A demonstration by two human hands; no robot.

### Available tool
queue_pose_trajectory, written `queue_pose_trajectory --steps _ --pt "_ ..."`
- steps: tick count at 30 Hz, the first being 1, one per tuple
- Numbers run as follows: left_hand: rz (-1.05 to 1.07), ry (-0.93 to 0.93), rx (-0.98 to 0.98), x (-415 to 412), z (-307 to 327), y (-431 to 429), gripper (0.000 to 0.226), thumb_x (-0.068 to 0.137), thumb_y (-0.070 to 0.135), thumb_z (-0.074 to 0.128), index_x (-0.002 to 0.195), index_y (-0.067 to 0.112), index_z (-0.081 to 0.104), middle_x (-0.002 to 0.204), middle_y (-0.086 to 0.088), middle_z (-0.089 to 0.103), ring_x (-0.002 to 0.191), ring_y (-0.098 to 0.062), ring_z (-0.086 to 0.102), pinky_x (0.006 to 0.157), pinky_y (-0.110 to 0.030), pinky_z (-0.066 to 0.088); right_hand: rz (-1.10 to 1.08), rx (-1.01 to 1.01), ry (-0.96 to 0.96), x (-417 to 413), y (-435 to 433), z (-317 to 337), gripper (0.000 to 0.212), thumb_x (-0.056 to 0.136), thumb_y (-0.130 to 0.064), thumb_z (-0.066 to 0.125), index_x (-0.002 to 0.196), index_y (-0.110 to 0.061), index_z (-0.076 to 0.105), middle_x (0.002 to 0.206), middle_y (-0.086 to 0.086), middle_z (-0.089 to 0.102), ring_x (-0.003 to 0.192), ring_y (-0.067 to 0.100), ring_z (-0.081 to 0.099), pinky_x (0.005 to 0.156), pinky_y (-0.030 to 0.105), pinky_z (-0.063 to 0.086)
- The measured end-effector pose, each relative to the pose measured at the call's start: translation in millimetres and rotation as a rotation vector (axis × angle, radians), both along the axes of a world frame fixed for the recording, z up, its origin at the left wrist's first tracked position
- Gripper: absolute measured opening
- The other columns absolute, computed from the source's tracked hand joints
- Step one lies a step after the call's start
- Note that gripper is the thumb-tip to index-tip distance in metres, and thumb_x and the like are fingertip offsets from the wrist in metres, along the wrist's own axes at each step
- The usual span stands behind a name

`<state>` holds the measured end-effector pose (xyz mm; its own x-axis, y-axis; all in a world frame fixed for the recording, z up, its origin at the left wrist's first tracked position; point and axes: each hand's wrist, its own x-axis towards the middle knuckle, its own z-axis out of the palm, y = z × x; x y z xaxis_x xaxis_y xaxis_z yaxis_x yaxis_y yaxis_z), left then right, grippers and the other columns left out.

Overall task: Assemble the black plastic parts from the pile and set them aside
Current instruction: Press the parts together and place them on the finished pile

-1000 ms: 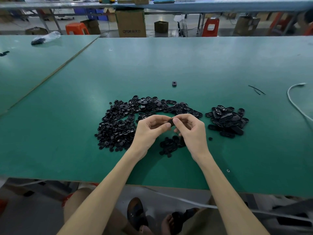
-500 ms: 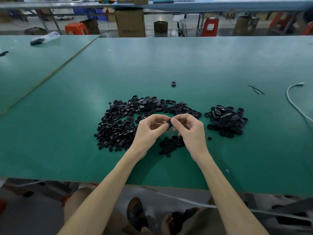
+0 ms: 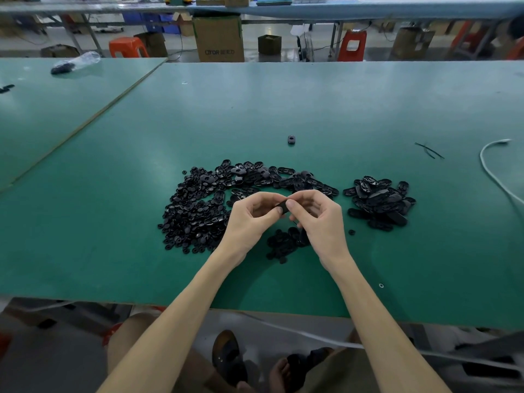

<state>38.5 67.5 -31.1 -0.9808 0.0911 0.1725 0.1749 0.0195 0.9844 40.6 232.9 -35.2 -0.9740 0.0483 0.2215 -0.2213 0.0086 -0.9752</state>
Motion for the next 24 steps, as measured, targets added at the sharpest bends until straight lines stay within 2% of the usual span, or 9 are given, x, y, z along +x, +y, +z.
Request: queue_pose_trajectory --steps 4,8,15,20,24 --pt "0.017 0.001 -0.031 -1.7 -2.3 -0.5 0.019 0.093 -0.002 0.07 0.109 0.008 0.076 0.103 -0.006 0.078 0.098 -0.025 0.074 0.091 -0.03 0.058 0.012 0.003 -0.006 -0.2 -0.6 0.4 0.008 0.092 -0.012 0.079 0.094 -0.019 0.075 0.085 0.0 0.077 0.072 0.013 0.071 0.065 0.02 0.054" --pt "0.041 0.014 -0.066 -1.7 -3.4 0.3 0.021 0.092 -0.005 0.068 0.106 0.009 0.076 0.099 -0.006 0.078 0.094 -0.024 0.074 0.09 -0.032 0.059 0.024 0.011 -0.004 -0.4 -1.0 0.5 0.008 0.091 -0.01 0.08 0.093 -0.016 0.074 0.085 0.001 0.077 0.072 0.014 0.071 0.067 0.021 0.056" --pt "0.046 0.021 -0.08 -1.6 -3.5 1.2 0.021 0.092 -0.007 0.066 0.104 0.008 0.076 0.097 -0.005 0.078 0.09 -0.017 0.074 0.087 -0.027 0.058 0.04 0.045 0.011 -0.4 -1.3 -0.3 0.01 0.09 -0.008 0.08 0.093 -0.016 0.073 0.084 0.001 0.076 0.072 0.016 0.071 0.067 0.024 0.057" --pt "0.002 0.002 -0.005 -0.1 -1.2 -1.1 0.02 0.093 0.0 0.072 0.111 0.008 0.076 0.104 -0.004 0.079 0.096 -0.017 0.075 0.087 -0.023 0.056 -0.012 -0.041 -0.003 0.5 -0.4 -0.3 0.008 0.093 -0.008 0.078 0.095 -0.013 0.073 0.083 0.003 0.076 0.07 0.016 0.069 0.065 0.027 0.058" --pt "-0.007 -0.004 -0.003 -0.4 -0.1 -1.2 0.022 0.093 -0.001 0.072 0.112 0.008 0.077 0.104 -0.003 0.08 0.095 -0.015 0.075 0.086 -0.022 0.056 -0.02 -0.034 -0.007 -0.1 -1.3 -0.4 0.007 0.093 -0.008 0.077 0.097 -0.012 0.072 0.084 0.004 0.076 0.07 0.017 0.068 0.066 0.029 0.058"
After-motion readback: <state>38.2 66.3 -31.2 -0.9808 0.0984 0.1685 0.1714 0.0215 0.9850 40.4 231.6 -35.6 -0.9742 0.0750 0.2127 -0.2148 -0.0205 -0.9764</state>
